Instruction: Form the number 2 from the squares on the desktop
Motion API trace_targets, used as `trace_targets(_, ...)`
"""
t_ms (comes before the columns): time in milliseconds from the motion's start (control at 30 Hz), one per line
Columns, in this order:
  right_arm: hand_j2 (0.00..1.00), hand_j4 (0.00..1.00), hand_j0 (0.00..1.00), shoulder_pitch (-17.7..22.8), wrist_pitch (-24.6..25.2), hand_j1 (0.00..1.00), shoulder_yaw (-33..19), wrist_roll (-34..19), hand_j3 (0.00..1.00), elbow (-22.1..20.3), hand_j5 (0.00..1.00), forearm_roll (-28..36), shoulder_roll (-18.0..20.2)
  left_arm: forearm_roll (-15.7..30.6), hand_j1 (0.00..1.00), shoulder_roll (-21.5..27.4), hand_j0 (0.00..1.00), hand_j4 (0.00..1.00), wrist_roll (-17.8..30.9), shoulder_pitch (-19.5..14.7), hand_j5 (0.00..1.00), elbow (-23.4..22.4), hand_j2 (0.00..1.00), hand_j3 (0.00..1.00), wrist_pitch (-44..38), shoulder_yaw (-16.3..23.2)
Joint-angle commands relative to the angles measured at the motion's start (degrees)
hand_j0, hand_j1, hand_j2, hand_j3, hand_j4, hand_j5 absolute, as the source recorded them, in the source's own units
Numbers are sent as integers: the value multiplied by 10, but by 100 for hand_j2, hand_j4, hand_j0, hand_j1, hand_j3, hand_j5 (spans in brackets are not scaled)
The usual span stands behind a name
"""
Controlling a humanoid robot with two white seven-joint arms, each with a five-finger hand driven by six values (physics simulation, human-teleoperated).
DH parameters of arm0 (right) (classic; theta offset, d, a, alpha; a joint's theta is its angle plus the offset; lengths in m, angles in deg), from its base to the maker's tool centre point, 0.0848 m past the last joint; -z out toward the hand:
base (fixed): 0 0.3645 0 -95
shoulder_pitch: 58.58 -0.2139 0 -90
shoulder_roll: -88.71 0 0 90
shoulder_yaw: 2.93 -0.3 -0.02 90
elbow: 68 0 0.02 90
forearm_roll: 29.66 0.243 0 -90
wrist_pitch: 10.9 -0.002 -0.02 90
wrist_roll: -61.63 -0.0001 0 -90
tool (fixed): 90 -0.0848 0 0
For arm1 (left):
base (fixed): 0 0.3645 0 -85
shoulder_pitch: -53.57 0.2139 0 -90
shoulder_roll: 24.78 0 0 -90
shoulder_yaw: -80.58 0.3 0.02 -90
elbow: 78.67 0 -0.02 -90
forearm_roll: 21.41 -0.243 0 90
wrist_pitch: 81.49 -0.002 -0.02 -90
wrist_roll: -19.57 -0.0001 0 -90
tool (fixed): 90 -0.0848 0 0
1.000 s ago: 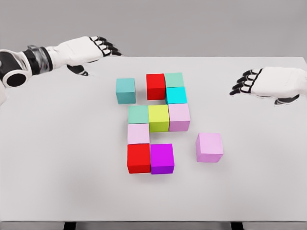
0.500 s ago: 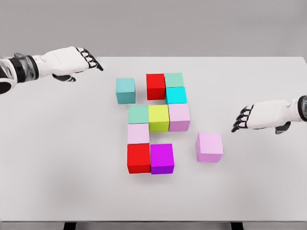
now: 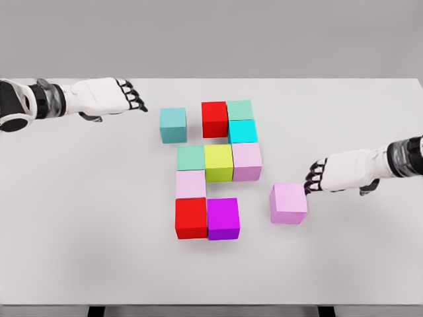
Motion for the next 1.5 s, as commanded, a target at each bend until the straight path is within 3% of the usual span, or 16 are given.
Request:
trace_targets(0, 99, 99, 99, 0, 1, 99, 5, 0, 99, -14, 99, 2, -1, 2, 91, -3, 91, 91, 0, 0, 91, 6, 91, 91, -1, 21)
trace_targets(200, 99, 99, 99, 0, 1, 99, 4, 0, 99, -16, 99, 3, -1, 7, 88, -3, 88, 88, -1, -2, 88, 21, 88, 88, -1, 28)
trace_targets(400, 99, 99, 99, 0, 1, 99, 4, 0, 99, -49, 99, 2, 1, 7, 88, -9, 88, 88, -1, -10, 88, 26, 88, 88, -1, 41)
trace_targets(733, 99, 99, 99, 0, 1, 99, 4, 0, 99, -50, 99, 7, 1, 7, 88, -17, 88, 88, -1, -13, 88, 33, 88, 88, -1, 49)
trace_targets(867, 99, 99, 99, 0, 1, 99, 5, 0, 99, -74, 99, 7, 2, 8, 88, -21, 88, 88, -2, -16, 88, 33, 88, 88, -1, 50)
trace_targets(1133, 99, 99, 99, 0, 1, 99, 3, 0, 99, -36, 99, 6, 12, 7, 88, -32, 88, 88, -3, -21, 88, 30, 88, 88, -1, 54)
trace_targets(1467, 99, 99, 99, 0, 1, 99, 9, 0, 99, -86, 99, 10, 36, 7, 88, -33, 88, 88, -3, -25, 88, 26, 88, 88, -1, 57)
